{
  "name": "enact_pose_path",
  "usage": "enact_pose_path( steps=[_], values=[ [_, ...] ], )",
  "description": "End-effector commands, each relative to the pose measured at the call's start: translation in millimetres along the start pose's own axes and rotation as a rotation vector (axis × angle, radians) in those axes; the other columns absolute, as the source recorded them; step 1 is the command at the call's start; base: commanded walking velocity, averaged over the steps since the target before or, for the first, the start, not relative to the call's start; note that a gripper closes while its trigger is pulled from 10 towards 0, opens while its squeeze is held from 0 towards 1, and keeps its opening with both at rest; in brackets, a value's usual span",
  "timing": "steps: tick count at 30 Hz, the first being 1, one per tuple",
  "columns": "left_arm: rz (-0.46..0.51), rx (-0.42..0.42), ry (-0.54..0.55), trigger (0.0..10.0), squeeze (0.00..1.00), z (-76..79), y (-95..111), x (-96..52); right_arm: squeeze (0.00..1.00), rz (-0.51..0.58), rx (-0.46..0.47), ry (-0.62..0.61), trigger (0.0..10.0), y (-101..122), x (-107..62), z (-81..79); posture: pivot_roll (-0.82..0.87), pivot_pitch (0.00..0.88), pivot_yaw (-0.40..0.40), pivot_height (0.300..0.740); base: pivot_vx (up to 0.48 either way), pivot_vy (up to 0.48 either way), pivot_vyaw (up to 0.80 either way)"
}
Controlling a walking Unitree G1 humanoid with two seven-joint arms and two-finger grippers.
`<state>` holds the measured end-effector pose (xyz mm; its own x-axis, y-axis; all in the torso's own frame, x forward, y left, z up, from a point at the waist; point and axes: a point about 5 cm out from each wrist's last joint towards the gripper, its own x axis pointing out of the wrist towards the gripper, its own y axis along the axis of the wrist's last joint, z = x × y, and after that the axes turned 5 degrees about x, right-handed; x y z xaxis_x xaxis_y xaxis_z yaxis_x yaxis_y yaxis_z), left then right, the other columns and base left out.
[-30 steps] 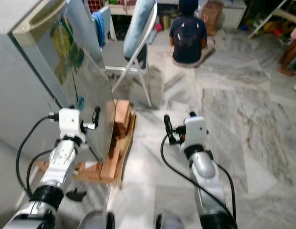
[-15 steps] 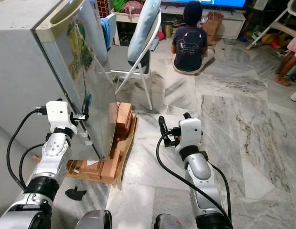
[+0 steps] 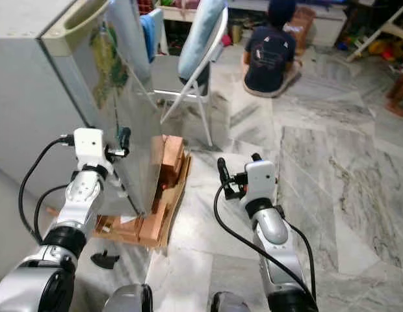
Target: Restocking fridge
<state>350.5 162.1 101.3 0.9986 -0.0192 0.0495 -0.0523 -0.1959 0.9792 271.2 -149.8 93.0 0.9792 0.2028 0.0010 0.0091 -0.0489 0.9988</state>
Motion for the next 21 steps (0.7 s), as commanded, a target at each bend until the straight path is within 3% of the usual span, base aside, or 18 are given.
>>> enact_pose_path(
  steps=[1,9,16,17,18,21],
  values=[
    [-0.015,0.023,0.049,10.0,0.0,-11.2,6,8.6,0.0,-0.004,0.0,0.021,10.0,1,-3.9,-1.4,0.07,0.077,-0.004,0.74,0.0,0.0,0.0],
    [-0.016,0.033,0.073,10.0,0.0,-15.2,11,15.5,0.0,-0.053,0.001,0.097,10.0,-4,-18.7,-2.6,0.06,0.079,-0.003,0.74,0.0,0.0,0.0],
    [-0.013,0.024,0.035,10.0,0.0,-10.9,13,18.2,0.0,-0.082,0.006,0.103,10.0,-6,-18.3,-1.4,0.06,0.078,-0.002,0.74,0.0,0.0,0.0],
    [0.015,0.027,-0.031,10.0,0.0,-3.3,21,22.4,0.0,-0.144,-0.012,0.129,10.0,-13,-21.9,-3.9,0.06,0.077,-0.005,0.74,0.0,0.0,0.0],
    [0.015,0.027,-0.031,10.0,0.0,-3.3,21,22.4,0.0,-0.144,-0.012,0.129,10.0,-13,-21.9,-3.9,0.06,0.077,-0.005,0.74,0.0,0.0,0.0],
    [0.07,0.054,-0.181,10.0,0.0,18.5,37,29.3,0.0,-0.209,-0.022,0.085,10.0,-25,-39.2,7.7,0.08,0.076,-0.017,0.74,0.0,0.0,0.0]
  ],
)
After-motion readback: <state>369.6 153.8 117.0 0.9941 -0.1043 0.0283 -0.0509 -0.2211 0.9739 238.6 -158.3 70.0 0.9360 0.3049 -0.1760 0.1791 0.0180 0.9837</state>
